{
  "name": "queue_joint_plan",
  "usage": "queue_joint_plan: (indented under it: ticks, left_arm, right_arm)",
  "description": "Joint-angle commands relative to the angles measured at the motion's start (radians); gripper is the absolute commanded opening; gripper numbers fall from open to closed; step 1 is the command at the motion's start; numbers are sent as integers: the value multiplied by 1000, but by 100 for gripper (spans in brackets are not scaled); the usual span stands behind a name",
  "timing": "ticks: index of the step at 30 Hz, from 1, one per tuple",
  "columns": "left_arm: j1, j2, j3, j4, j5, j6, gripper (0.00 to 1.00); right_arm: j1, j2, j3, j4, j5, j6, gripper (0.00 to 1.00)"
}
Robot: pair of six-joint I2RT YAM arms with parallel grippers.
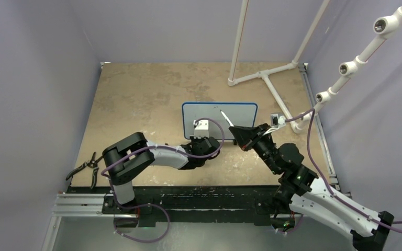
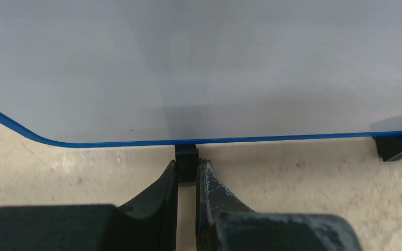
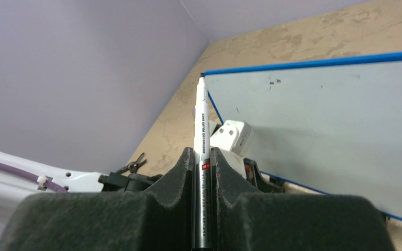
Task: Write a sentence on the whiteboard
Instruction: Move the whiteboard stand to the center of the board.
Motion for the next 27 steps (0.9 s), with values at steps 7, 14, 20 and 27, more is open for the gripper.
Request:
queue_joint_plan:
  ticks: [7, 14, 20, 27]
  left_arm:
    - [-118, -42, 47, -174, 84, -139, 2]
    - [-151, -116, 24, -189, 114, -120, 32]
    - [-159, -196, -23, -193, 192, -42, 51]
    - [-157, -352, -60, -238, 301, 62, 59]
  right_arm:
    - [2, -81, 1, -52, 34, -9, 0]
    - [2, -96, 8, -69, 39, -7, 0]
    - [2, -89, 20, -74, 37, -14, 0]
    - [2, -85, 19, -60, 8, -27, 0]
